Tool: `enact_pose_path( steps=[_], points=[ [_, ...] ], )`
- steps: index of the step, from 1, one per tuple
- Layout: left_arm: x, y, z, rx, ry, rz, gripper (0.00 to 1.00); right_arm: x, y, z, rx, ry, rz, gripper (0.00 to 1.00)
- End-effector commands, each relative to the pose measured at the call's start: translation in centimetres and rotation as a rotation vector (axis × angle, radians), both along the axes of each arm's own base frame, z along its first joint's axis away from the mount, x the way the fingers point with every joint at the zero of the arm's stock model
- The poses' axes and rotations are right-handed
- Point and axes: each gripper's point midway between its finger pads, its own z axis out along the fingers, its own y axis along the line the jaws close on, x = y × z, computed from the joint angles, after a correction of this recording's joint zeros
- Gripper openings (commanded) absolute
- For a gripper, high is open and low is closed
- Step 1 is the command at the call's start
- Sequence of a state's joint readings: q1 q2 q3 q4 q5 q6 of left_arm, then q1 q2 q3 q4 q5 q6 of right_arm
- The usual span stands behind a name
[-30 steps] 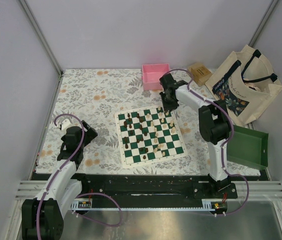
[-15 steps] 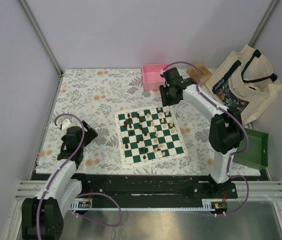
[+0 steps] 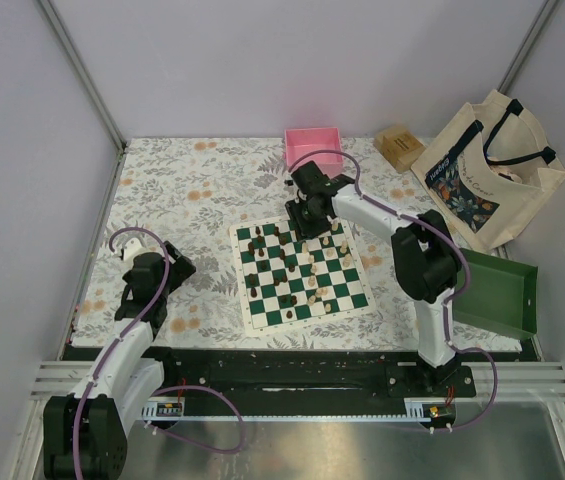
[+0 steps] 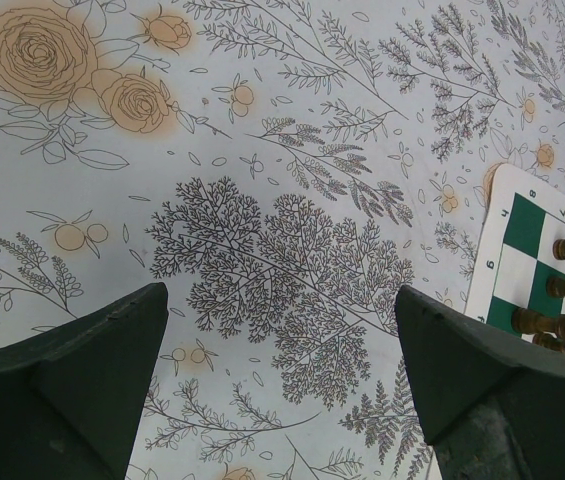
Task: Set up the chess pieces on the board
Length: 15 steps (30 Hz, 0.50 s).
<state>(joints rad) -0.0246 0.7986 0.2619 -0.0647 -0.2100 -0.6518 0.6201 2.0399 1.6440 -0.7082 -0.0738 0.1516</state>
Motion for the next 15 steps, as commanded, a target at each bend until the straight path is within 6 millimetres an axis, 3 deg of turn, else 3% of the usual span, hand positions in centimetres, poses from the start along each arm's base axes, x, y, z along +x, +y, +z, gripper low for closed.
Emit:
enact_pose_path(
  steps=[1, 15],
  points=[
    [1.0, 0.2, 1.5, 0.006, -0.058, 0.01, 0.99, 0.9, 0.9, 0.2, 0.012, -0.012, 0.025, 0.5],
    [1.2, 0.2, 1.7, 0.006, -0.063, 0.008, 0.99, 0.9, 0.8, -1.7, -0.023, 0.026, 0.02, 0.49]
  ],
)
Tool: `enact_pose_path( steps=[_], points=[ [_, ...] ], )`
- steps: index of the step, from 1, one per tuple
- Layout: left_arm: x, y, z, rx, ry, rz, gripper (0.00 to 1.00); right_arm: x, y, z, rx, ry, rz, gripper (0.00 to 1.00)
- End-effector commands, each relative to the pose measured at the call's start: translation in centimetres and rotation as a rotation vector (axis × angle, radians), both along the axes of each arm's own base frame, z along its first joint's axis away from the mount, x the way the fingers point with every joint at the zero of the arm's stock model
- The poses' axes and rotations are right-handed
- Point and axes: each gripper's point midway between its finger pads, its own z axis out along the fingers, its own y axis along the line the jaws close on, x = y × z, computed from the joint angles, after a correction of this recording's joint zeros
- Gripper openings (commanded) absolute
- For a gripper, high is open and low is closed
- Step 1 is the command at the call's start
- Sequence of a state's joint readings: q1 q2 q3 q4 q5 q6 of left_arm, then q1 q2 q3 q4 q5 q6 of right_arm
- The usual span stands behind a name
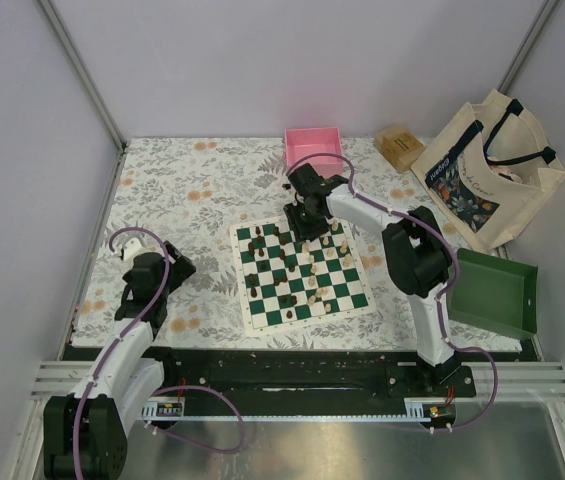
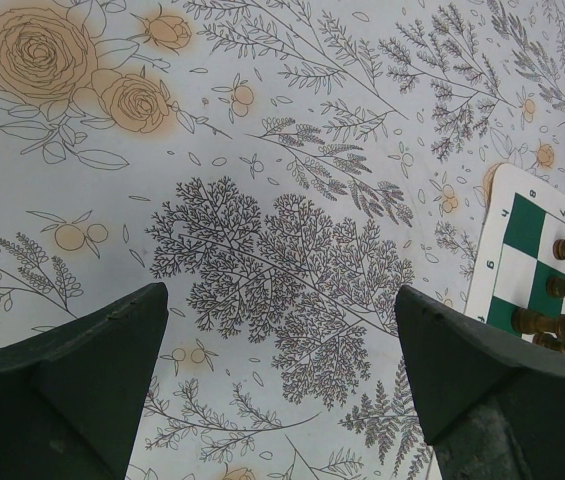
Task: Set up the chess pieces on the board
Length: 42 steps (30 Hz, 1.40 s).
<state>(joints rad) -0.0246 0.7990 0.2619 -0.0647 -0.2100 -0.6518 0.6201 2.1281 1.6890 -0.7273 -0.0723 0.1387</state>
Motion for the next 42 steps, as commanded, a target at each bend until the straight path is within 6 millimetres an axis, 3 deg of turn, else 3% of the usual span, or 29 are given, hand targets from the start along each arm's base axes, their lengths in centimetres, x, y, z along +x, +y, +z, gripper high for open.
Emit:
enact_pose_path(
  steps=[1, 20, 24, 30, 35, 42],
  points=[
    [1.1, 0.2, 1.6, 0.006, -0.06, 0.008, 0.99, 0.5, 0.6, 0.9, 0.017, -0.015, 0.007, 0.49],
    [1.1, 0.2, 1.5, 0.006, -0.057, 0.008, 0.99, 0.1, 0.5, 0.2, 0.005, 0.014, 0.013, 0.45],
    [1.1, 0.1, 1.6, 0.005, -0.06, 0.007, 0.99, 0.0, 0.6, 0.0, 0.006, 0.02, 0.017, 0.39],
    [1.1, 0.2, 1.6, 0.005, -0.06, 0.009, 0.99, 0.0, 0.8, 0.8, 0.021, 0.009, 0.014, 0.23],
    [1.1, 0.2, 1.6, 0.006, -0.06, 0.008, 0.99, -0.2, 0.8, 2.9, 0.053, -0.023, 0.013, 0.18],
    [1.1, 0.1, 1.6, 0.005, -0.06, 0.007, 0.99, -1.0, -1.0, 9.2, 0.093, -0.167, -0.017, 0.17]
  ],
)
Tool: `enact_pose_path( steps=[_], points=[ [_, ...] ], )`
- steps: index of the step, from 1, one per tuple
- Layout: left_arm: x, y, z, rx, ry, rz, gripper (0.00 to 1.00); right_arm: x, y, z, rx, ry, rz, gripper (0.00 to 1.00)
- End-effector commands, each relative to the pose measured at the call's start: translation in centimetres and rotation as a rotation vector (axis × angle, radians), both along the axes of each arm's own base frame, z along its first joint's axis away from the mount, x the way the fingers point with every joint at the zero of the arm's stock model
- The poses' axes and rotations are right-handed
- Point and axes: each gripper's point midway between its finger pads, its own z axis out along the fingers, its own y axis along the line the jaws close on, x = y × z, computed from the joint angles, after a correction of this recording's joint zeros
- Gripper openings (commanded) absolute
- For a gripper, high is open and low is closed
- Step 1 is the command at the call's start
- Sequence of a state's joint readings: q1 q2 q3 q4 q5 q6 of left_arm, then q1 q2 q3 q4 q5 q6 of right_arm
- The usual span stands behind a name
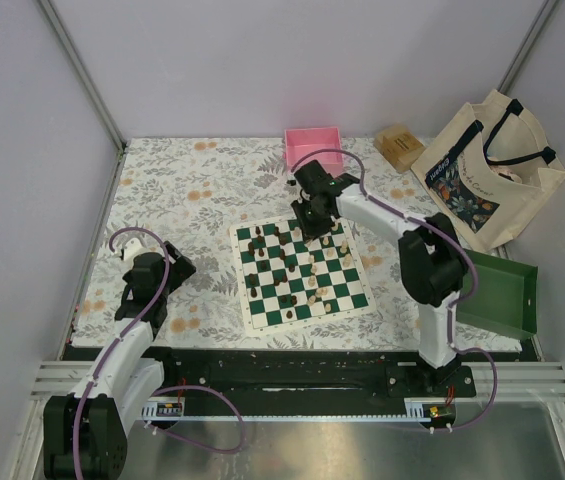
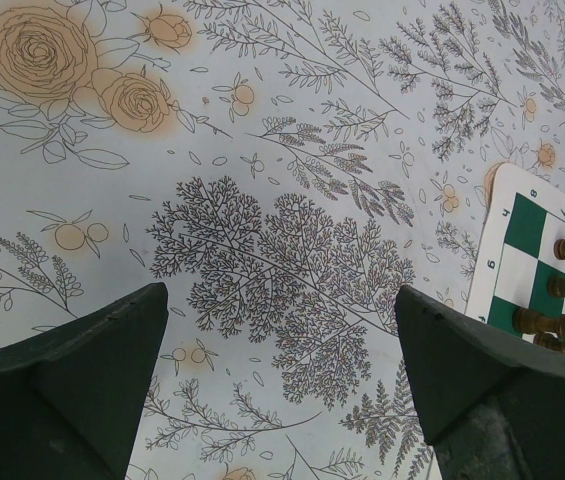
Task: Set up the chess pieces on the board
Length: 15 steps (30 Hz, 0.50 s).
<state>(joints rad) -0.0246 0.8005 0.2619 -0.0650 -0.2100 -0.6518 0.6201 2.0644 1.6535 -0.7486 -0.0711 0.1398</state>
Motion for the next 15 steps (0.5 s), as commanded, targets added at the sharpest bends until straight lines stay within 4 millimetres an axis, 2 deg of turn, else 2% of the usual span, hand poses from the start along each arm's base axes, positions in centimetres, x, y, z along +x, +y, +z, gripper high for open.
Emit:
enact_pose_path(
  steps=[1, 4, 9, 12, 15],
  points=[
    [1.1, 0.2, 1.7, 0.004, -0.064, 0.011, 0.99, -0.5, -1.4, 7.9, 0.072, -0.185, -0.04, 0.17],
    [1.1, 0.2, 1.6, 0.004, -0.062, 0.009, 0.99, -1.9, -4.6, 8.6, 0.028, -0.242, -0.108, 0.17],
    [1.1, 0.2, 1.6, 0.005, -0.059, 0.009, 0.99, -6.4, -8.5, 7.3, 0.019, -0.223, -0.188, 0.17],
    [1.1, 0.2, 1.6, 0.005, -0.06, 0.009, 0.99, -8.8, -9.6, 6.9, 0.051, -0.214, -0.204, 0.17],
    [1.2, 0.2, 1.6, 0.004, -0.061, 0.007, 0.99, -9.5, -10.9, 5.3, 0.023, -0.197, -0.229, 0.17]
  ],
)
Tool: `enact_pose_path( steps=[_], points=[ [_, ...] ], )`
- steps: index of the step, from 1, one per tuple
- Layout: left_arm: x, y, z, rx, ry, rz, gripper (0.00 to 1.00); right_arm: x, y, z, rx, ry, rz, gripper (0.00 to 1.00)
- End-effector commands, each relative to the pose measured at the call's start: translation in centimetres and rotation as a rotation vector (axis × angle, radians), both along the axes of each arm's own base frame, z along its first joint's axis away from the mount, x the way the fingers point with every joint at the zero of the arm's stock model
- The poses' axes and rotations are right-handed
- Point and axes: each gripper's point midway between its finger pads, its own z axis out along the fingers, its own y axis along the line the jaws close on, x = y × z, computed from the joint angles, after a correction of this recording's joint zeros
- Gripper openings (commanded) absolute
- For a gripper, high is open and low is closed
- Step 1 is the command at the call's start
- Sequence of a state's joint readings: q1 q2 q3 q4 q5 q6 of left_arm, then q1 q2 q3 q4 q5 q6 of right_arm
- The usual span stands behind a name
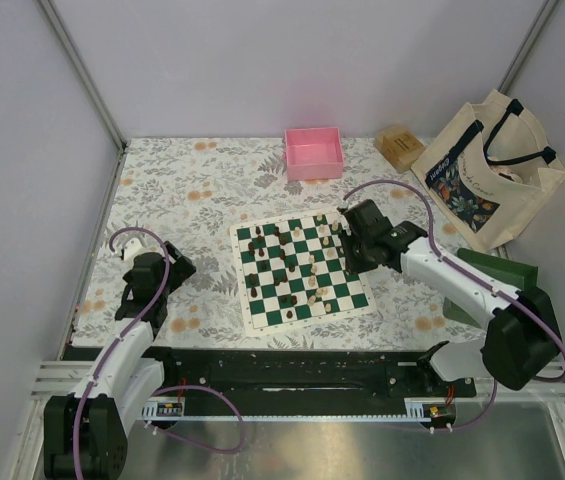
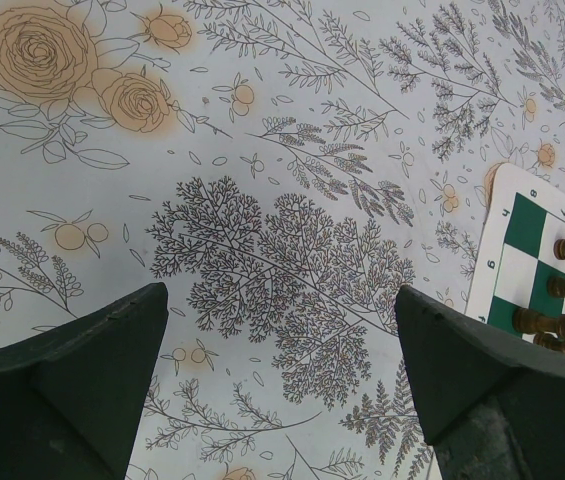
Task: Set up the chess pieces on the board
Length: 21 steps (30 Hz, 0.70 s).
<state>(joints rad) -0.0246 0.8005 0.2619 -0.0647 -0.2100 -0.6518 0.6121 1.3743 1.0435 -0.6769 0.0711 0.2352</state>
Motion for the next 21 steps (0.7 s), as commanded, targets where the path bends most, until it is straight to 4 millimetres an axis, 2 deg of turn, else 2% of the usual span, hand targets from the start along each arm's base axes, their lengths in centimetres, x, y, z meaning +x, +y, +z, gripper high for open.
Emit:
enact_pose_path(
  steps=[1, 7, 14, 21],
  points=[
    [1.1, 0.2, 1.6, 0.005, -0.058, 0.007, 0.99, 0.2, -1.4, -1.1, -0.002, -0.008, -0.08, 0.17],
    [1.1, 0.1, 1.6, 0.005, -0.062, 0.007, 0.99, 1.3, -1.3, -3.7, 0.012, 0.046, -0.112, 0.16],
    [1.1, 0.2, 1.7, 0.005, -0.064, 0.012, 0.99, 2.0, -1.2, -5.6, 0.002, 0.081, -0.124, 0.15],
    [1.1, 0.2, 1.6, 0.005, -0.059, 0.011, 0.99, 0.7, -1.8, -6.6, 0.004, 0.116, -0.14, 0.15]
  ],
)
